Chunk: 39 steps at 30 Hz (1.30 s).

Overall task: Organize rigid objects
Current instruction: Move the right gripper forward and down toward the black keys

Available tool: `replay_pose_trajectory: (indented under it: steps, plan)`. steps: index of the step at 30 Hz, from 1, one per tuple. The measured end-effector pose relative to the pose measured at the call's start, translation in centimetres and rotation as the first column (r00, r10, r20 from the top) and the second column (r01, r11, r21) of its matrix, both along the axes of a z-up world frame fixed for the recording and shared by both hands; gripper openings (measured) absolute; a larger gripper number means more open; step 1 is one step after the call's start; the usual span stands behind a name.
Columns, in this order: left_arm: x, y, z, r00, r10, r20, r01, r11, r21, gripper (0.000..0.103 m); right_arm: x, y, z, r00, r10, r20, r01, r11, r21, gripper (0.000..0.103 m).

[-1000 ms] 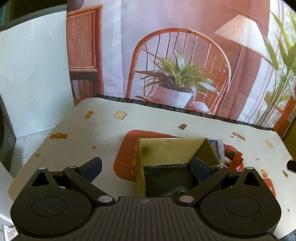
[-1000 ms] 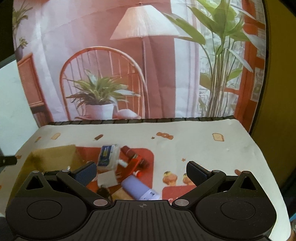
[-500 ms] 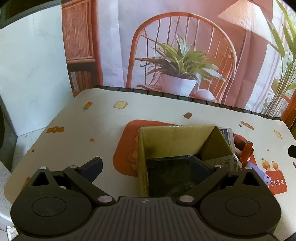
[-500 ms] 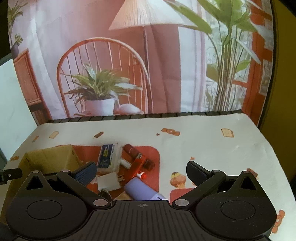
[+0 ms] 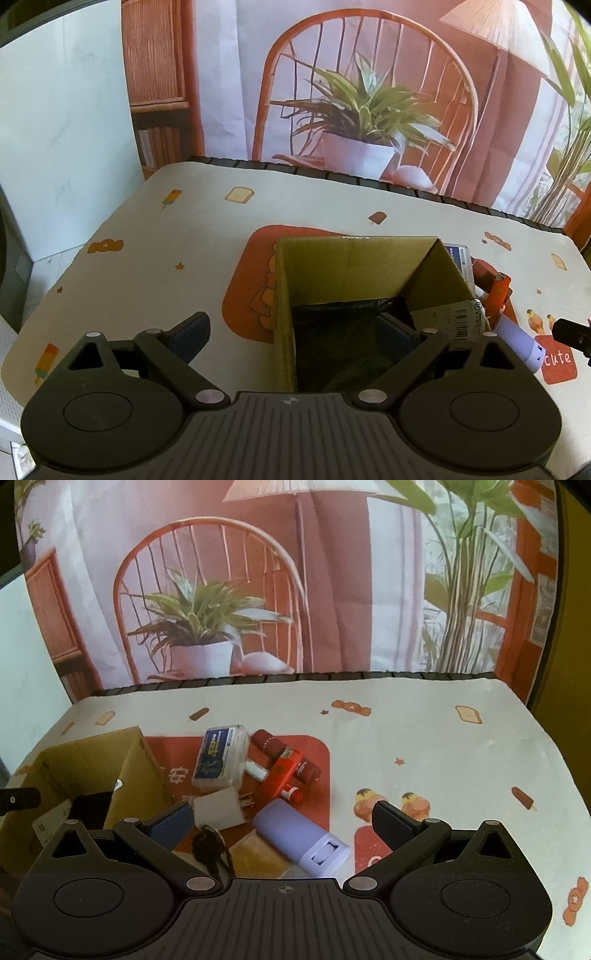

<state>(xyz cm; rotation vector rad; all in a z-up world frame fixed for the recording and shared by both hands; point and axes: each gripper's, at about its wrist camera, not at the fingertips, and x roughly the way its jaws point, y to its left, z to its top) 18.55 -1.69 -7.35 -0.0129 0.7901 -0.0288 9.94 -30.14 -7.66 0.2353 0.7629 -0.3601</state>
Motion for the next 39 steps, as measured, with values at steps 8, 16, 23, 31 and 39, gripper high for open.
replay_pose_trajectory:
  steps: [8,16,23,31,39]
  plan:
    - [-0.1,0.1,-0.6,1.0,-0.005,0.0,0.005,1.0,-0.003,0.095,0.1,0.1,-0.7,1.0,0.026,-0.004,-0.026,0.999,-0.036,0.103]
    - [-1.2,-0.2,-1.4,0.999,-0.035,-0.015,0.035,0.999,0.002,0.089,-0.4,0.8,-2.9,0.998,0.043,-0.039,-0.044,0.998,-0.039,0.101]
    - [-2.2,0.3,-1.3,0.999,-0.036,-0.019,0.036,0.999,0.005,0.086,0.1,2.3,-3.6,0.995,0.084,-0.047,-0.086,0.995,-0.047,0.099]
    - [-2.8,0.6,-1.4,0.999,-0.04,-0.03,0.04,0.999,-0.006,0.086,-0.1,2.6,-3.9,0.995,0.082,-0.052,-0.084,0.995,-0.045,0.098]
    - [-3.1,0.6,-1.6,0.998,-0.047,-0.036,0.046,0.999,-0.01,0.086,-0.3,3.2,-4.4,0.994,0.09,-0.055,-0.093,0.994,-0.056,0.094]
